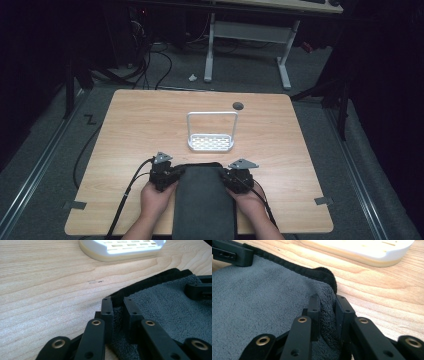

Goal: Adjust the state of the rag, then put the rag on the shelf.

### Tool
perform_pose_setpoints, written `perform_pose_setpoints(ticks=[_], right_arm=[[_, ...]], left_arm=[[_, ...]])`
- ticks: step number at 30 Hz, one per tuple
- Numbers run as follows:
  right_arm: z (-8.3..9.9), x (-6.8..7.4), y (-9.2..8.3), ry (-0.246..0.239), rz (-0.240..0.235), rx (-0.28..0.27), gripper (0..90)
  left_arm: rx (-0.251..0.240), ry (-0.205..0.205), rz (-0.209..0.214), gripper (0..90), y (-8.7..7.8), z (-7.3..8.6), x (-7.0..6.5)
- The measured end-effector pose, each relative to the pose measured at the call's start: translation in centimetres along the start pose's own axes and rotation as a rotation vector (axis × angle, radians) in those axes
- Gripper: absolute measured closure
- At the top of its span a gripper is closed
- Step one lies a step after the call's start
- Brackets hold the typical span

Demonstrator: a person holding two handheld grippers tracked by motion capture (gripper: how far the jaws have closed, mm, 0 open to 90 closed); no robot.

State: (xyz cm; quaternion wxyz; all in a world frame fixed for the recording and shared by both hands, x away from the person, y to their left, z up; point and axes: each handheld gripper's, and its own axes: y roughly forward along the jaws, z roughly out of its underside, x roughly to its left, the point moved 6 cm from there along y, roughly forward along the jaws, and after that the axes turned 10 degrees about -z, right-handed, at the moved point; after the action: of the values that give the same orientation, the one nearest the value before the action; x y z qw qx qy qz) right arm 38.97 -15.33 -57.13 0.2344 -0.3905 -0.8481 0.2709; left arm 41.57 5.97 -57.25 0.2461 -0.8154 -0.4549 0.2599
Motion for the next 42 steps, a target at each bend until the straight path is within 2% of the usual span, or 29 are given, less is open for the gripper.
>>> perform_pose_setpoints(ticks=[9, 15, 21, 28, 31, 37, 39, 42], right_arm=[[0.1, 0.4, -0.9, -0.027, 0.007, -0.034, 79.2], [-0.4, 0.7, -1.9, -0.051, 0.007, -0.08, 79.2], [-0.2, 0.8, -2.1, -0.042, 0.01, -0.086, 79.1], [-0.9, 1.1, -2.6, -0.065, 0.026, -0.121, 79.1], [-1.3, 1.4, -2.8, -0.073, 0.032, -0.138, 79.1], [-2.7, 1.7, -3.9, -0.097, 0.041, -0.191, 79.0], [-3.3, 1.8, -4.2, -0.109, 0.049, -0.201, 79.0], [-3.9, 1.8, -4.7, -0.103, 0.049, -0.213, 78.9]], left_arm=[[-0.031, -0.002, 0.035, 82.0, -0.5, 0.0, -0.1], [-0.063, -0.004, 0.039, 82.6, -0.9, -0.1, -0.1], [-0.07, 0.005, 0.041, 82.6, -1.0, -0.1, -0.2], [-0.097, 0.003, 0.039, 82.8, -1.3, -0.5, -0.2], [-0.122, -0.016, 0.05, 82.8, -2.0, -0.9, -0.1], [-0.203, 0.008, 0.052, 82.8, -3.4, -2.7, -0.6], [-0.212, 0.009, 0.052, 82.8, -3.9, -3.2, -0.7], [-0.226, 0.008, 0.057, 82.8, -4.6, -4.1, -0.9]])
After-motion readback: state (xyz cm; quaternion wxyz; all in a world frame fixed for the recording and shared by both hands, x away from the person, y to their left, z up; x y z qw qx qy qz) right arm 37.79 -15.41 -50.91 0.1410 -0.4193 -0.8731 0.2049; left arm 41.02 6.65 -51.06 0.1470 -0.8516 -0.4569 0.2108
